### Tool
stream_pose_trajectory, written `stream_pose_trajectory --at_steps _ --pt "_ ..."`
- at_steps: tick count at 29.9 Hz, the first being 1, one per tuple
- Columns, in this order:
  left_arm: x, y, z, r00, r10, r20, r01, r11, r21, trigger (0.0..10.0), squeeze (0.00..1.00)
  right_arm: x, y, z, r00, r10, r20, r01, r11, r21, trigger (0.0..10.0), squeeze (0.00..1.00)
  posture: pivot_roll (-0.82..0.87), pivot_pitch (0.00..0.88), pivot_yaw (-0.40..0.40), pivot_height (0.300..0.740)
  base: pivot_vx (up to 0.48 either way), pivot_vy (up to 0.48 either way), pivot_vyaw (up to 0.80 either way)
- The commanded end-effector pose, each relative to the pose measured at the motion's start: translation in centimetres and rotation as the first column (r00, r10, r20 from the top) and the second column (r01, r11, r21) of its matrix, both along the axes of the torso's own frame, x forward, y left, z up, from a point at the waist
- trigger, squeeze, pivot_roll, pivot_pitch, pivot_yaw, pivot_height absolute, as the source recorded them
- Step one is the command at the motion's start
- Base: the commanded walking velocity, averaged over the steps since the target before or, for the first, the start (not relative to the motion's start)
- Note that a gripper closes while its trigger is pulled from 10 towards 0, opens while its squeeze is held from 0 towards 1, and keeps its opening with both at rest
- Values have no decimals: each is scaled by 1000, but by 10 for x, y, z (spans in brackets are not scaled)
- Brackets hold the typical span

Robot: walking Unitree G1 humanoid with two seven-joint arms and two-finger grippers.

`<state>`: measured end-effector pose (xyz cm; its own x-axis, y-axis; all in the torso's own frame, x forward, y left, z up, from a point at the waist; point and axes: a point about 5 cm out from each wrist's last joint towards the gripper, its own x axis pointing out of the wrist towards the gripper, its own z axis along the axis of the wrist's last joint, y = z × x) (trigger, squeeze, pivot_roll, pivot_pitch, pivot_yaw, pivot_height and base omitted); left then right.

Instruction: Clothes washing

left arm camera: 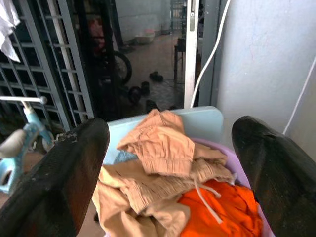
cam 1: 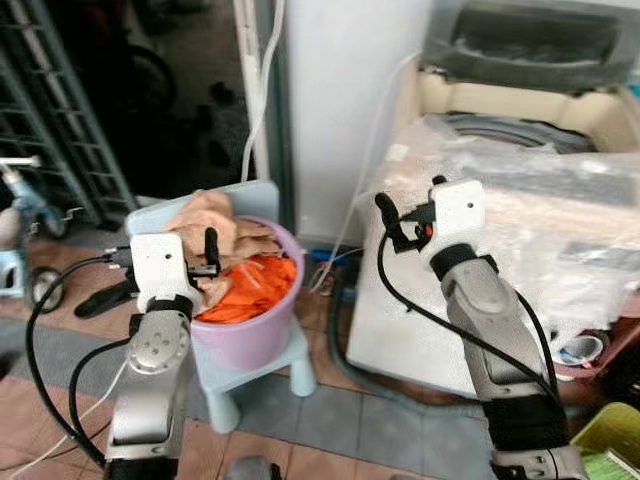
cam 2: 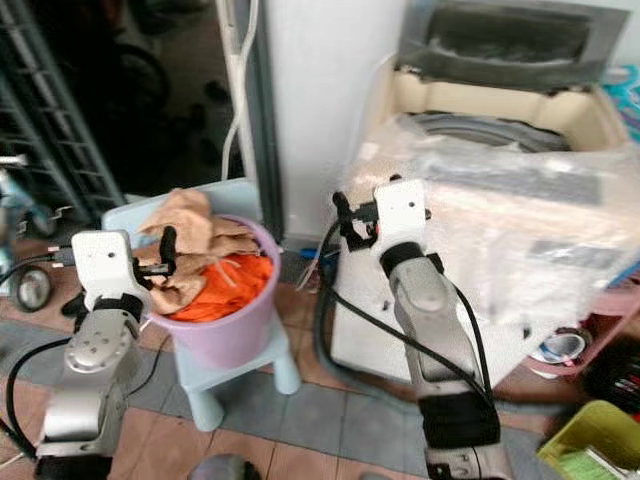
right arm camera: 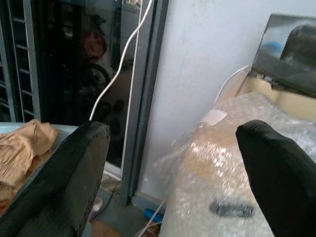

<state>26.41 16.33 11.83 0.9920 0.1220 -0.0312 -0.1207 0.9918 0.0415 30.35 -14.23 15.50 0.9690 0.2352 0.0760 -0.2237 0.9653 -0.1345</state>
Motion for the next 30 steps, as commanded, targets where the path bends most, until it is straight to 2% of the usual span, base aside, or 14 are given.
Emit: stream_pose_trajectory --at_steps 1,15,26,30 --pt "0 -2 5 1000 -8 22 8 1000 1 10000 0 1 0 7 1000 11 25 -11 1000 14 10000 0 4 0 12 740 0 0 800" --pt "-1 -5 3 1000 1 5 -1 1000 -24 10000 0 5 5 11 998 48 28 -48 999 12 10000 0 -2 0 -10 740 0 0 728" --pt "1 -6 2 1000 -12 -1 12 1000 -28 10000 0 9 11 12 996 77 39 -77 997 -13 10000 0 0 0 -1 740 345 0 0" --pt "1 -7 2 1000 -13 -4 13 999 -30 10000 0 8 15 12 994 104 45 -103 995 -18 10000 0 4 0 -1 740 428 0 661"
